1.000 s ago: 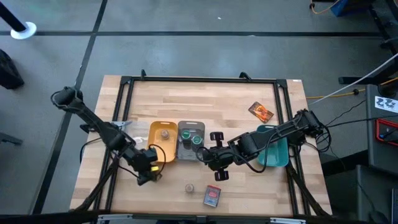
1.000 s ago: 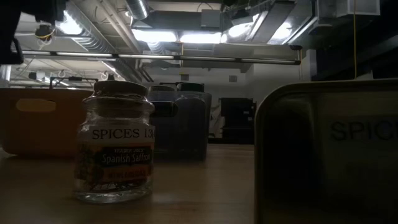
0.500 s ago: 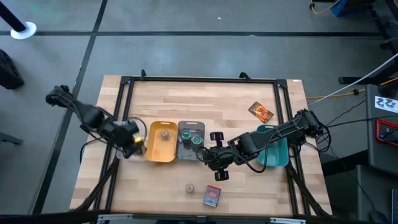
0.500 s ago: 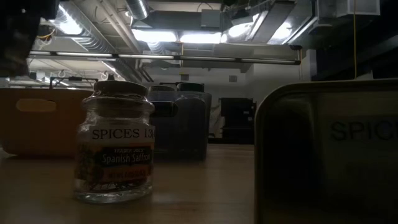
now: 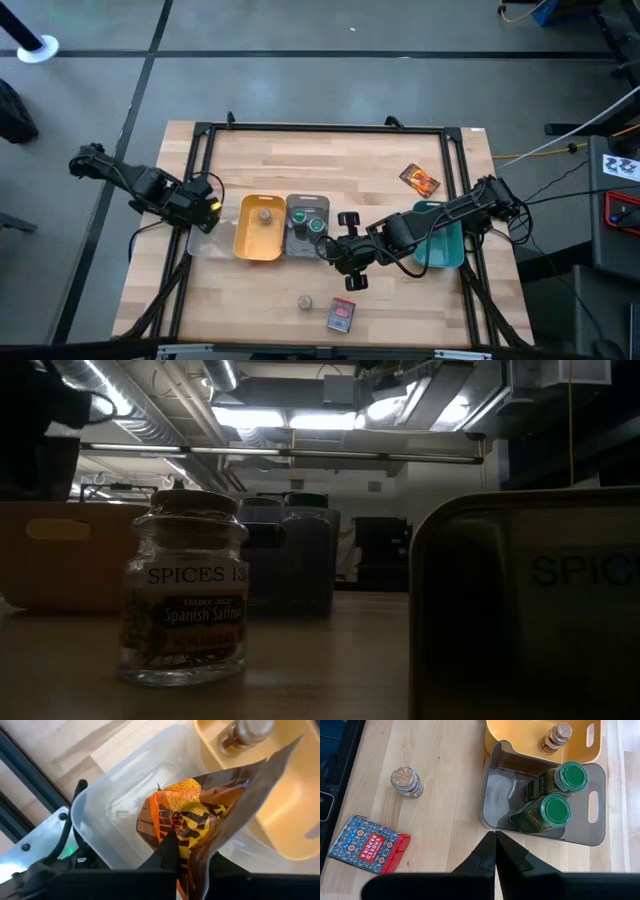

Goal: Sort spices by type
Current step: Put the bottom orange spice bag into the transparent bin

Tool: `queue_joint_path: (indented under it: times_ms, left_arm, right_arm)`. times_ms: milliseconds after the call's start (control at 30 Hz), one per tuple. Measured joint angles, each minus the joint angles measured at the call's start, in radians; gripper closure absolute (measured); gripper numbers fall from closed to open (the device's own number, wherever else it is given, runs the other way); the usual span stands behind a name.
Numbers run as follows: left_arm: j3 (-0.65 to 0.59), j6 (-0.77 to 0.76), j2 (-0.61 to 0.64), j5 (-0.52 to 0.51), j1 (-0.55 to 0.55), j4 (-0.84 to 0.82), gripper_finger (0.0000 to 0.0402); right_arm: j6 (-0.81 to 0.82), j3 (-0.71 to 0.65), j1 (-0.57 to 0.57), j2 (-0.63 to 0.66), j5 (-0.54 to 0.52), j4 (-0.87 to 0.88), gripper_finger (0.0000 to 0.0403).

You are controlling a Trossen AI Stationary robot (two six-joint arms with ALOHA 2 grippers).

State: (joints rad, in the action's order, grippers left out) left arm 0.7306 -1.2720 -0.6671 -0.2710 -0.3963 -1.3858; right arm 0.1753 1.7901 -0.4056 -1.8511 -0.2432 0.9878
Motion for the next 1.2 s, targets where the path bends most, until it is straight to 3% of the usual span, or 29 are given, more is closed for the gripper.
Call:
queue_joint_path:
  times_ms: [433, 733, 1200]
  left_arm:
    - [-0.019, -0.037, -0.025, -0.021, 0.090, 0.031, 0.0395]
    - [-0.019, -0.045, -0.128, -0.020, 0.140, 0.051, 0.0394]
    - [-0.018, 0.119, -0.225, 0.121, 0.206, 0.055, 0.0394]
  right_arm:
    - [0.002, 0.000, 0.000, 0.000, 0.000, 0.000, 0.0393]
    - [0.002, 0.000, 0.000, 0.000, 0.000, 0.000, 0.0393]
    - [0.002, 0.000, 0.000, 0.000, 0.000, 0.000, 0.0393]
